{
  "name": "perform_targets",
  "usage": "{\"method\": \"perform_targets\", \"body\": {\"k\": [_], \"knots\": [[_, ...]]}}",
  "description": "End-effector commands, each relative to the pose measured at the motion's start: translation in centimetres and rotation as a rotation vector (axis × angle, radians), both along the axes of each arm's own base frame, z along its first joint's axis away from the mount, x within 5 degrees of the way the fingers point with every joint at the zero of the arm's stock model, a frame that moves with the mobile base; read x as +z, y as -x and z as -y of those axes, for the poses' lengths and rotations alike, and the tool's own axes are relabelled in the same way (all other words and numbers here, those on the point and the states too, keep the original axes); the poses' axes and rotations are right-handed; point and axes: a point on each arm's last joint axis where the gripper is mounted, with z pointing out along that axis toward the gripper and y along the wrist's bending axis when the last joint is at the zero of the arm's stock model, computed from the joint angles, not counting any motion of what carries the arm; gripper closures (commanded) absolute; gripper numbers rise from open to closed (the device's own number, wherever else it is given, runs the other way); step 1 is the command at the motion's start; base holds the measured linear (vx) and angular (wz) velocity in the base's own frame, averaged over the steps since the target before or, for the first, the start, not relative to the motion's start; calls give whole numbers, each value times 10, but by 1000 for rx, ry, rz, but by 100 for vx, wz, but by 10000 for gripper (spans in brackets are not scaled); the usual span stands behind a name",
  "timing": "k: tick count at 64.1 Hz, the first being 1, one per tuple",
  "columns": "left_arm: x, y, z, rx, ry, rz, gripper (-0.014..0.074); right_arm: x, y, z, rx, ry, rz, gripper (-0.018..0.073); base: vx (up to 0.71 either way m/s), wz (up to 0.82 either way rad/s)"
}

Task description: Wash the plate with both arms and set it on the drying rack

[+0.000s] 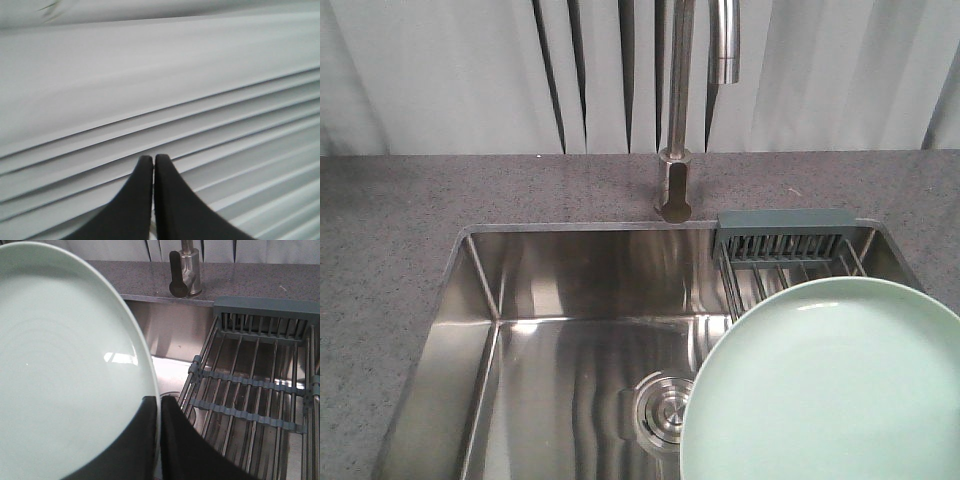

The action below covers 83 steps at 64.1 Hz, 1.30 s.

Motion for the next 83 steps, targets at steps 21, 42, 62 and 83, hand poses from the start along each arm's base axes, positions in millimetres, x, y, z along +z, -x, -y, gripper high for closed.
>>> {"method": "perform_targets", "body": {"k": [21,42,62,83], "knots": [[77,-20,27,-114,-406,274,602,14,-2,0,-15,-43,83,561,0,0],[38,-119,59,-603,-484,14,602,14,-2,0,-15,-43,83,561,0,0],[57,-205,70,-733,-609,46,587,14,-2,0,-15,-43,83,561,0,0],[51,-282,129,-928,-678,53,309,14,-2,0,-16,-43,84,561,0,0]]}}
